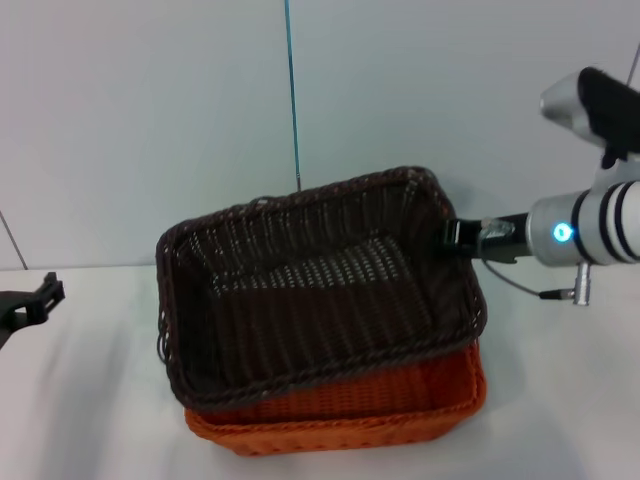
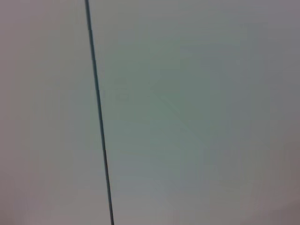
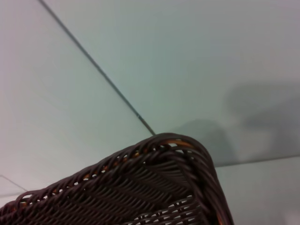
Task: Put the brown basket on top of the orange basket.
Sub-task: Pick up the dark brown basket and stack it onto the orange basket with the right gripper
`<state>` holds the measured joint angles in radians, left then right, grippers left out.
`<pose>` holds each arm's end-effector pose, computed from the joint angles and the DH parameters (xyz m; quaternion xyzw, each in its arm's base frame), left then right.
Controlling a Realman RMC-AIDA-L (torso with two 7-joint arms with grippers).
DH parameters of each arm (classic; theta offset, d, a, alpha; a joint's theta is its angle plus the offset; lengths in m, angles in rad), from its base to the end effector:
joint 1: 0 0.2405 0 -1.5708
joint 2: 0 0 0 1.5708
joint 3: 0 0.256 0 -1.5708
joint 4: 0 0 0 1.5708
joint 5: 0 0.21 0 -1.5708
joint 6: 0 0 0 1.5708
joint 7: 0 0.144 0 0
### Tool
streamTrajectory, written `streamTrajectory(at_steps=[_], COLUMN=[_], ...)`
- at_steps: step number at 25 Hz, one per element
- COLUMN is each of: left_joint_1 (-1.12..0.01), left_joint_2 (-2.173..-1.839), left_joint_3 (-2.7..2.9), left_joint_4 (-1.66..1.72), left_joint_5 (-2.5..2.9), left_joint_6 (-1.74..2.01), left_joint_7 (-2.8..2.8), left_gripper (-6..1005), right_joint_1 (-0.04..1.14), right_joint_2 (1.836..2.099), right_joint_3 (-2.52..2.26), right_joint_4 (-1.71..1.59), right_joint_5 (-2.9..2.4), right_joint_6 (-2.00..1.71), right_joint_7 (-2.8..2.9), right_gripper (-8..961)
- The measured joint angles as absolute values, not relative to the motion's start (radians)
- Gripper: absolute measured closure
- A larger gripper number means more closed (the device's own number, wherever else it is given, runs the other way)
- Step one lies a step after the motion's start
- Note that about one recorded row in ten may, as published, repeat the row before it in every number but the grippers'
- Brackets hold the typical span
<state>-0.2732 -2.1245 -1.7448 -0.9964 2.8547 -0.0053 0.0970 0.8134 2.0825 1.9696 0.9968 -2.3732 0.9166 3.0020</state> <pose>-0.3147 0.3918 0.0479 -0.6600 -0.3839 -0.1404 0.6303 0.1338 0.4618 0.0079 -0.5502 -0.7636 -0.2890 0.1755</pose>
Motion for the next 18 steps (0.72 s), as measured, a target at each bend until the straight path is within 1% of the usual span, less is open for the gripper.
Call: streamTrajectory(at_steps=[4, 18], left_joint_1=[-0.267, -0.263], left_joint_2=[-2.137, -2.15], left_joint_3=[-1.779, -1.825], left_joint_4=[-1.018, -1.068], left_joint_5=[2.854, 2.852], left_joint_6=[-0.013, -0.067], left_joint_7=[0.098, 0.099], left_gripper=[196, 175], right_joint_1=[0.809, 0.795], right_joint_2=[2.083, 2.086], right_joint_3=[1.944, 1.917], right_joint_4=[0.973, 0.88], right_joint_5=[-2.372, -2.368], right_joint_6=[0.895, 0.83], right_joint_7=[3.002, 3.002], right_gripper=[821, 821])
